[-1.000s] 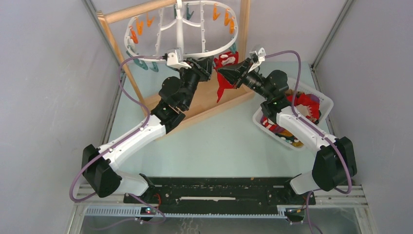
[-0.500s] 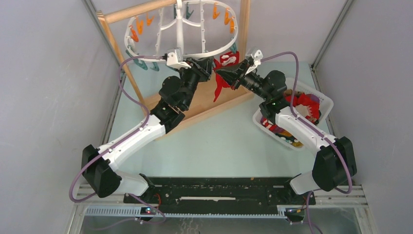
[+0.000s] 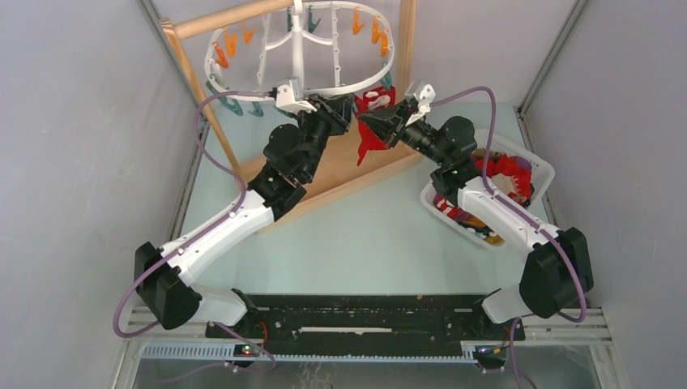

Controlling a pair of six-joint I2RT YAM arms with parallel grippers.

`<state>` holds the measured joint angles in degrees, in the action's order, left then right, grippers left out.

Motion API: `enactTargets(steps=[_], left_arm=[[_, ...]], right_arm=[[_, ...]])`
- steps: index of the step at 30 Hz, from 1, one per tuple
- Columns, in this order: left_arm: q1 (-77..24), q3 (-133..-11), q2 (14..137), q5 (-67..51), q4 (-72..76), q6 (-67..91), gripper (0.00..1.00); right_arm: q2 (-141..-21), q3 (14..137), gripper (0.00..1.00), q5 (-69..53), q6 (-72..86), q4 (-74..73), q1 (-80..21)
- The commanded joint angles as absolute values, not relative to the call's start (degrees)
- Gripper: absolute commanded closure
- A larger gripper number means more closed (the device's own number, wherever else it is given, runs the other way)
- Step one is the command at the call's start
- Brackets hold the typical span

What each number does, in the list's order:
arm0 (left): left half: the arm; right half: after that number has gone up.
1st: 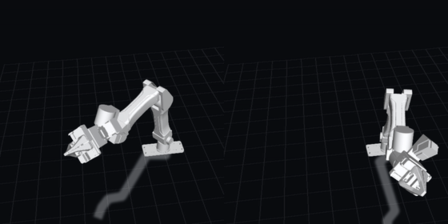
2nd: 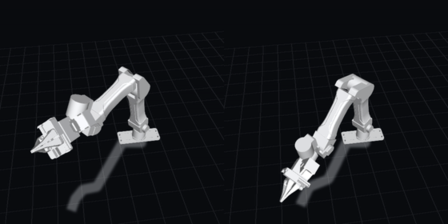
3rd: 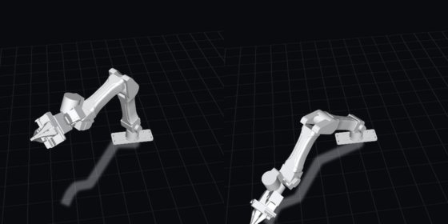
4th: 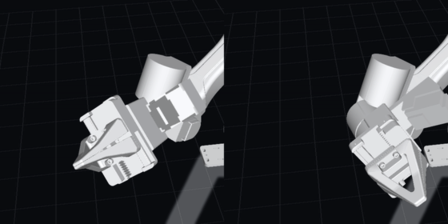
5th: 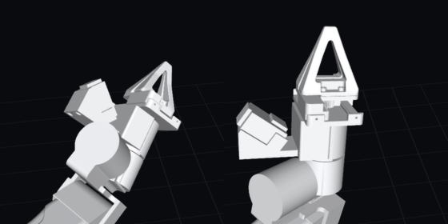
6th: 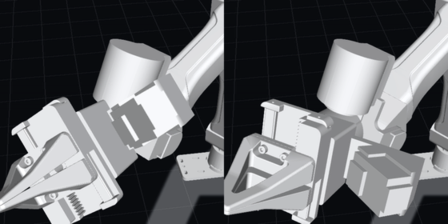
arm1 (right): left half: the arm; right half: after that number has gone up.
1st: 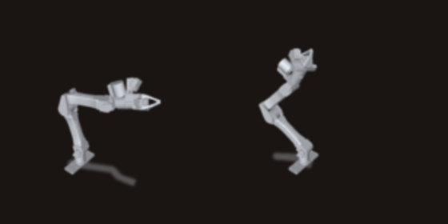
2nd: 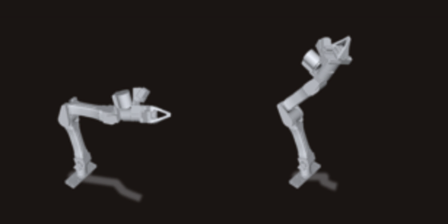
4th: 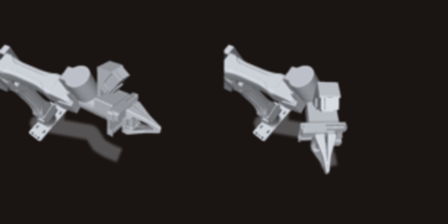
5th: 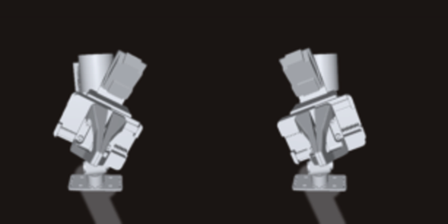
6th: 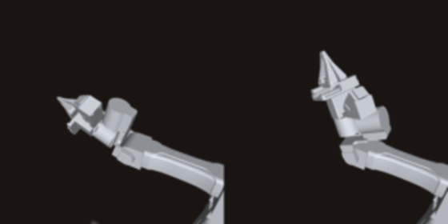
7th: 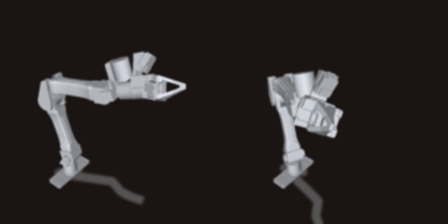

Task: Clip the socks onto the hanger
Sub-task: Clamp the sock onto the hanger.

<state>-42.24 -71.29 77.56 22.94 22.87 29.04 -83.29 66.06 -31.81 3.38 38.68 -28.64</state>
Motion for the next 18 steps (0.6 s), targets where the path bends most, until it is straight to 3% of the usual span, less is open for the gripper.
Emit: enactTargets(steps=[1, 10, 18], left_arm=[[-41.95, -74.83, 75.59, 24.92, 21.34, 29.97, 0.89], [-41.95, -74.92, 75.48, 25.0, 21.13, 30.1, 0.96], [-41.96, -75.89, 75.99, 24.32, 20.46, 29.68, 0.96]], right_arm=[[-82.72, 68.79, 1.0, -31.76, 0.59, 41.78, -29.59], [-81.94, 68.82, 1.0, -30.21, -2.64, 40.98, -29.83], [-82.62, 70.59, 1.0, -28.99, -2.7, 40.65, -30.55]])
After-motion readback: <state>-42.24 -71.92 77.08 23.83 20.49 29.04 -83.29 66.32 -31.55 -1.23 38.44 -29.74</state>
